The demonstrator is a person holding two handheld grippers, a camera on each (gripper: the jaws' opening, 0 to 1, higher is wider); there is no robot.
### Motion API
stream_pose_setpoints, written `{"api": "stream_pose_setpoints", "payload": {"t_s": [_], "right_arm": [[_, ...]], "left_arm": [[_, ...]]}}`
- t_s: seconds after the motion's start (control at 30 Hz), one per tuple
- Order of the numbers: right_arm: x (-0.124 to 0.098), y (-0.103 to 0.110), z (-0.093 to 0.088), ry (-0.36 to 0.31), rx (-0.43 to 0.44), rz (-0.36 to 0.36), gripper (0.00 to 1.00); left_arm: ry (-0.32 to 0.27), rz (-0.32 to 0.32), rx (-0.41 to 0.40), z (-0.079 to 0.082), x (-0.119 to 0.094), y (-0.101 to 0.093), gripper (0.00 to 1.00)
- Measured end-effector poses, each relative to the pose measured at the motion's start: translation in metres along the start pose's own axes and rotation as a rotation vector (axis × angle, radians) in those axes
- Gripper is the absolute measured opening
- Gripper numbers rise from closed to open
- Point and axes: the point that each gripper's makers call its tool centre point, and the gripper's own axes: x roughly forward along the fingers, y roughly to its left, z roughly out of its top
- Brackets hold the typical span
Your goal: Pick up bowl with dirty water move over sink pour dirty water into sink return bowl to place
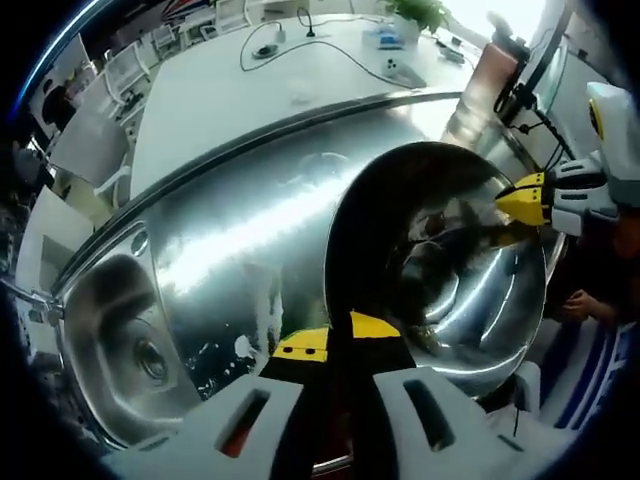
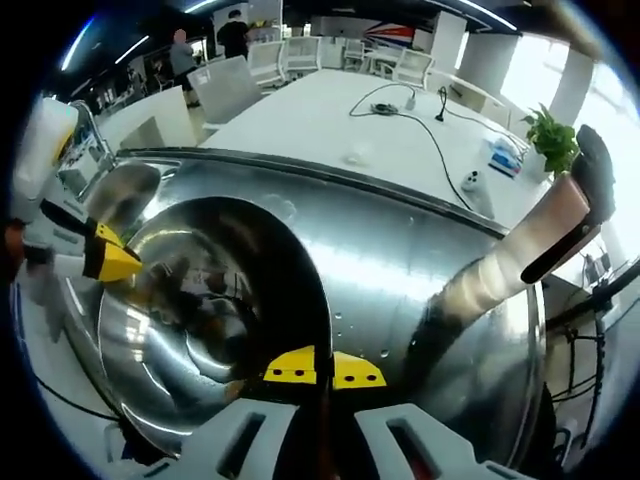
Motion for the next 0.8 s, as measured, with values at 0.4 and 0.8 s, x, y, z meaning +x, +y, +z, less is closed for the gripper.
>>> {"api": "stream_pose_setpoints", "payload": {"t_s": [0.4,0.8], "right_arm": [[-0.006,0.003,0.008,-0.044,-0.004,-0.005,0.00],[-0.012,0.004,0.026,-0.083,-0.021,-0.010,0.00]], "left_arm": [[0.011,-0.017,-0.022,-0.009,-0.003,0.002,0.00],[-0.004,-0.029,-0.044,-0.002,-0.015,0.008,0.00]]}}
